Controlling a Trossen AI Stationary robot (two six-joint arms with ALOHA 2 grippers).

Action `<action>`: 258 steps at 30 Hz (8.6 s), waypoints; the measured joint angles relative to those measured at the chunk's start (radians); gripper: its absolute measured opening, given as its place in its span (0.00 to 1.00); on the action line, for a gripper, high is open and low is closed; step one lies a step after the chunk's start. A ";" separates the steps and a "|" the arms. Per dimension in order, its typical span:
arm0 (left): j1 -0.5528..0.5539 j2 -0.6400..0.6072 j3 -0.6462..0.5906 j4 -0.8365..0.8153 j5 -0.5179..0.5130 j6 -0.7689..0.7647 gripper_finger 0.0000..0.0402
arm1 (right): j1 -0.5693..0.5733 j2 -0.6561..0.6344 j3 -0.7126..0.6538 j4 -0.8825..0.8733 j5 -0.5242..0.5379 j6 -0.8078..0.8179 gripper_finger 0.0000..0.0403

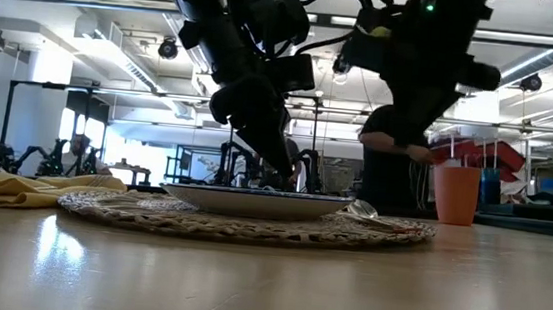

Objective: Set table place
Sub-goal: Move the orange cup to the top right of the table, then return to Home Position

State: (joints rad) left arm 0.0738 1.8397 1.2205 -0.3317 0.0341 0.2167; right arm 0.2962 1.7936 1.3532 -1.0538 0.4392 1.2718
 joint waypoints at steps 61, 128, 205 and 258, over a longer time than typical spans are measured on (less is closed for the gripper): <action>-0.200 -0.182 -0.157 -0.080 -0.261 -0.491 0.00 | -1.049 -0.331 -0.372 0.155 -0.411 -1.259 0.01; -0.799 -0.914 -0.529 0.034 -1.072 -0.437 0.00 | -0.071 -1.072 -0.289 -0.015 -0.018 -0.741 0.26; -0.172 -1.839 -1.079 0.272 -0.108 -0.261 0.00 | 0.137 -1.601 -1.181 1.146 0.121 -1.258 0.09; -0.065 -1.767 -1.211 0.422 0.032 -0.259 0.00 | -0.487 -1.147 -1.342 1.562 -0.597 -1.115 0.08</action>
State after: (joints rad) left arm 0.0086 0.0727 0.0093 0.0900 0.0665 -0.0418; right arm -0.1905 0.6463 0.0116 0.5082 -0.1581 0.1563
